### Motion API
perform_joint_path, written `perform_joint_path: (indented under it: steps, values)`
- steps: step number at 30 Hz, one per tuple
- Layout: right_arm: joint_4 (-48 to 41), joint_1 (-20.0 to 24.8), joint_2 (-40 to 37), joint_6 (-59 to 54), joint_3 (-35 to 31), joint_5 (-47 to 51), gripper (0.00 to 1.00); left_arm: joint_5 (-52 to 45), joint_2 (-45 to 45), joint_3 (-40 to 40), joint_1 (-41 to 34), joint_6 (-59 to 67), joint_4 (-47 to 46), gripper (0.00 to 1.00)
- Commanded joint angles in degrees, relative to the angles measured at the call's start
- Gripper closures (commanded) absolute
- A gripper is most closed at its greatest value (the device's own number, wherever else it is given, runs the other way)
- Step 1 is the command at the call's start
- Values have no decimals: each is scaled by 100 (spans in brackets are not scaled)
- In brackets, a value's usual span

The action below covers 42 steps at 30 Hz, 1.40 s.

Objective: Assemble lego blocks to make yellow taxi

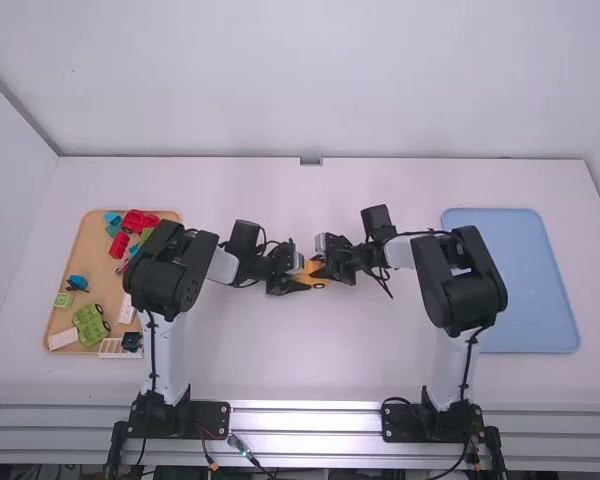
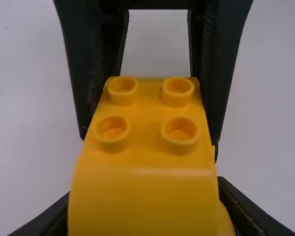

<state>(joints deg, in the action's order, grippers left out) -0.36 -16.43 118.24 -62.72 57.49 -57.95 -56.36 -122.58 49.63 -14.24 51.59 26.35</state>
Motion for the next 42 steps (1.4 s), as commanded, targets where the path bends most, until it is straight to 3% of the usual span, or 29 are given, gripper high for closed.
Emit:
perform_joint_path:
  steps: [1, 12, 25, 34, 42]
  values:
    - [-264, -57, 365, -48, 103, 420, 100, -13, -118, 24, -44, 66, -42, 69]
    - [-1075, -487, 372, -476, 326, 2061, 100, 9, -118, 26, -13, 66, -28, 71]
    - [-612, -540, 369, -302, 63, 2184, 99, 4, -118, 24, -13, 31, 39, 73]
    - [-479, -527, 168, -308, 70, 1552, 71, 7, -118, 24, -11, 31, 22, 74]
    - [-496, -527, -166, -310, 63, 1552, 64, 4, -118, 24, -11, 31, 22, 74]
